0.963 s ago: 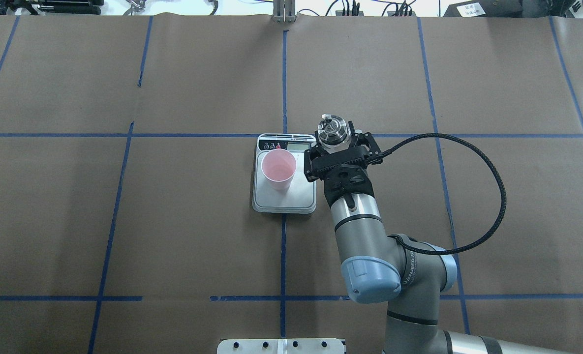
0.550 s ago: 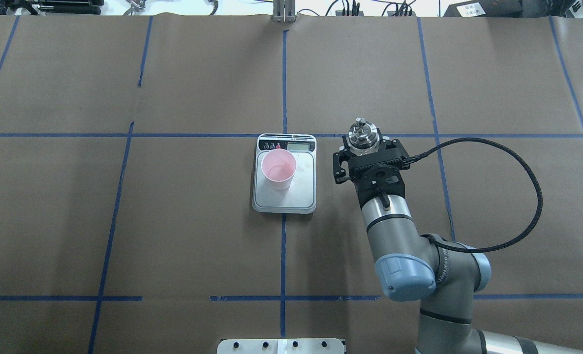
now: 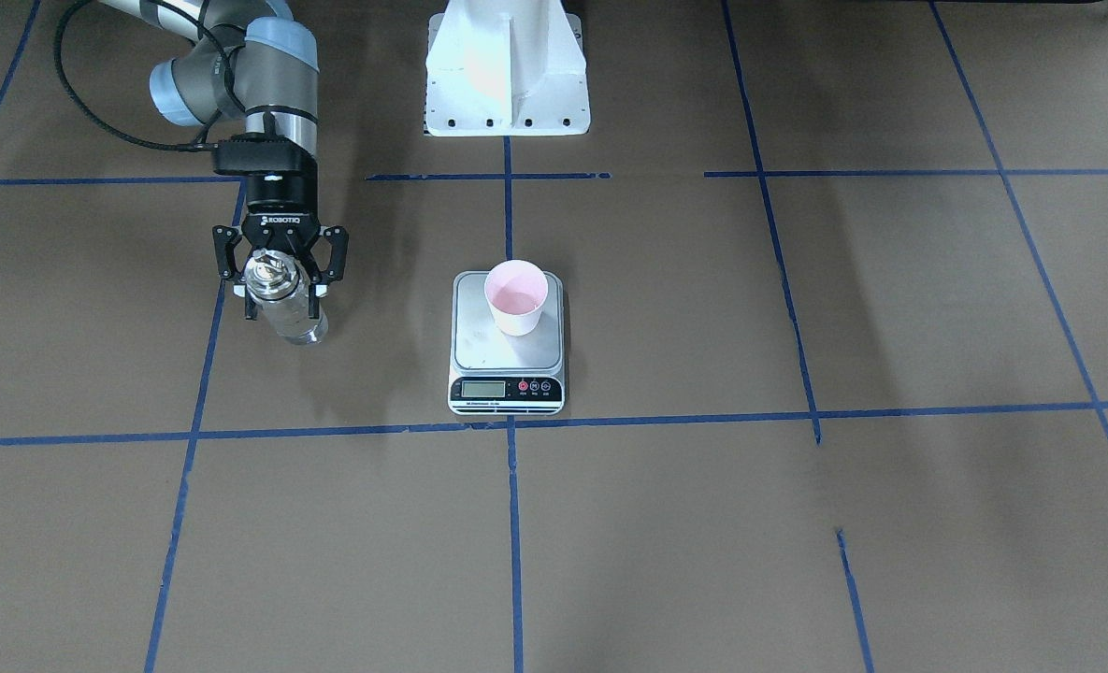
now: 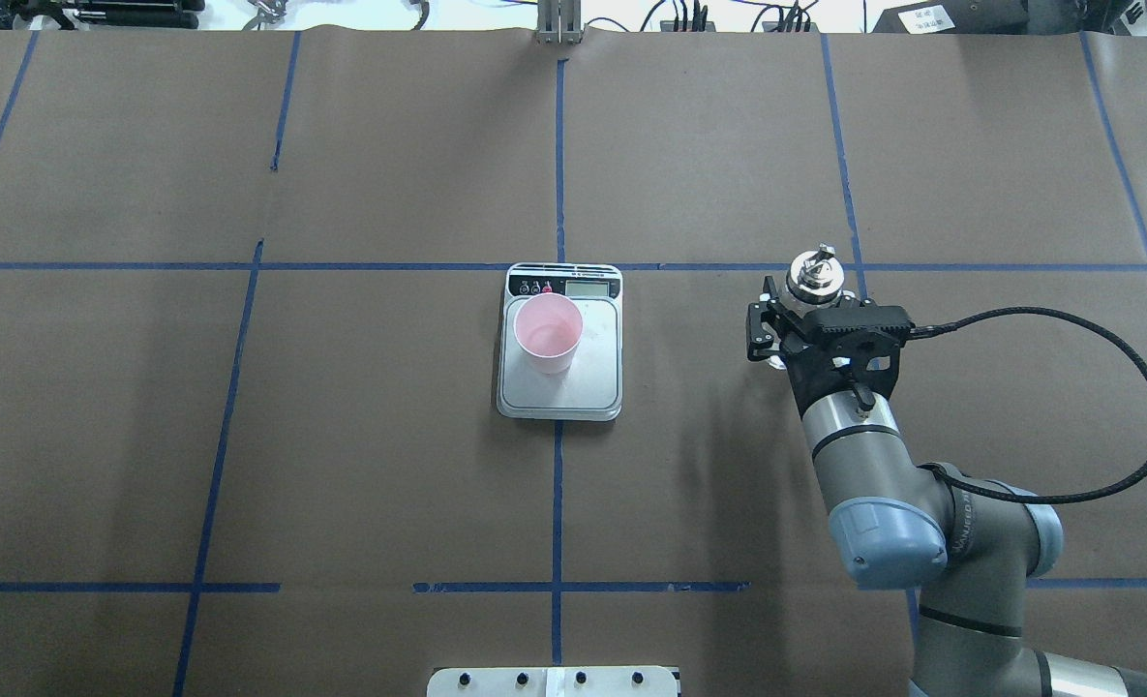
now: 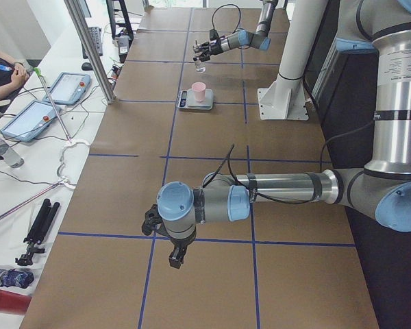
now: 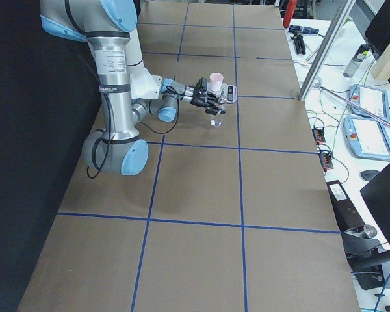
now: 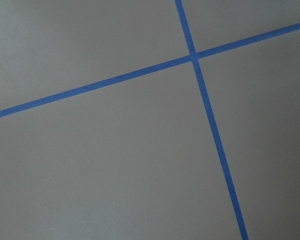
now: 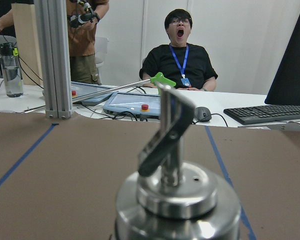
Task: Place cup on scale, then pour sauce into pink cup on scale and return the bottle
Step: 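Turn the bottle upright and carry it back to its spot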
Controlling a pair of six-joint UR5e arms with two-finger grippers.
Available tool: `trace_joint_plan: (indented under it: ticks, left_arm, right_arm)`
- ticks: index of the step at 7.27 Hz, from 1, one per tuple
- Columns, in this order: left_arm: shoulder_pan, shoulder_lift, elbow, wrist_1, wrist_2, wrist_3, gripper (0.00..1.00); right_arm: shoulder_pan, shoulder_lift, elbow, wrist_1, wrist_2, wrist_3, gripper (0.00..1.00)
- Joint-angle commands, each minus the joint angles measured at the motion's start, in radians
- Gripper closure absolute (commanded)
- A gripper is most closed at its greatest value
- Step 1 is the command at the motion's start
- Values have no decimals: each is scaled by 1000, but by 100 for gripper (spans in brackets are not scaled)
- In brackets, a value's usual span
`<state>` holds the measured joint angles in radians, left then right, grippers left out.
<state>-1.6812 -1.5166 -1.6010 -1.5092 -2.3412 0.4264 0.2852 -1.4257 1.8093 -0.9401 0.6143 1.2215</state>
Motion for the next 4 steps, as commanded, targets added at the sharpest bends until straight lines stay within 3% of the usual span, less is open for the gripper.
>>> trace_joint_plan:
  ticks: [1,4]
  left_arm:
    - [2,-1,-1,0,0,0,0]
    - [2,-1,-1,0,0,0,0]
  right_arm:
    - [3,-109,22,4,2,96,100]
    - [3,-133,28,12,-10,139,100]
